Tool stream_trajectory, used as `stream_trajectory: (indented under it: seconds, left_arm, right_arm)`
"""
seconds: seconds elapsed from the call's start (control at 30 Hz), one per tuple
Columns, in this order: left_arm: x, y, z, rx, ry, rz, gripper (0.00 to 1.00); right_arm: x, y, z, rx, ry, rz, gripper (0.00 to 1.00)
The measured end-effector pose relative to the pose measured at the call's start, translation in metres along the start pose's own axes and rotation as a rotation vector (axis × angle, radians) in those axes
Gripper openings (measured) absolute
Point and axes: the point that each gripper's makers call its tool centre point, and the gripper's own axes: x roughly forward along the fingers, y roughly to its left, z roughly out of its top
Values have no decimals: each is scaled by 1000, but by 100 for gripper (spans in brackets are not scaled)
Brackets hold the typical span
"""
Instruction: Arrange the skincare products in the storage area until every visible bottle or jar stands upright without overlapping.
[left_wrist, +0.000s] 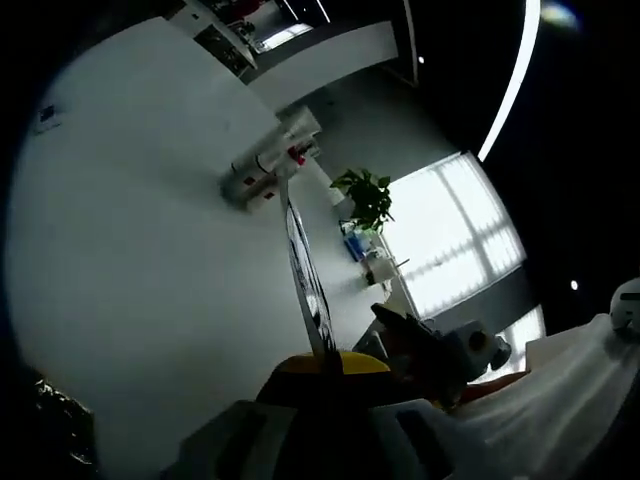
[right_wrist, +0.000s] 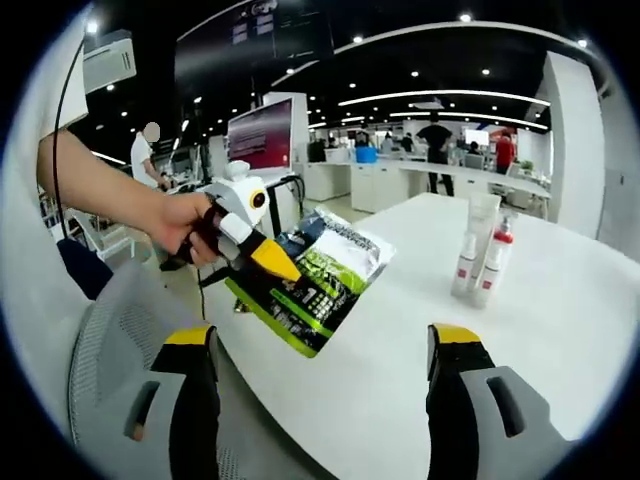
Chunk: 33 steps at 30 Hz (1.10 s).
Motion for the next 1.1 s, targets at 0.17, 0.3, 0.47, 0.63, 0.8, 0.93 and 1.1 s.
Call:
stream_trajectory:
  seconds: [0.17,0.3,0.47,0.63,0.8,0.93,1.1]
  left_arm:
    - [1,7,12,-26,-10,4,2]
    - [5,18,21,-34,-1,29,2]
    - [11,30,37,-73,-22,36,2]
    - [19,44,51,-90,-18,54,2]
    - [28,49,67,-83,-4,56,2]
    - [32,54,83,-80,-4,76,2]
    - [36,56,99,-65,8,85,2]
  right_arm:
    - [3,4,-1,-26,11,11,79]
    - [2,3,-2,-44,15,3,76]
    - [2,-4,-5,-39,24,-25,75]
    - [3,-6,-7,-39,39,-38,74]
    - [2,-11,-9,-42,48,-64,73]
    - [2,0,-5,-87,31,-30,69]
    - [6,1,-13,-101,74,-20,70]
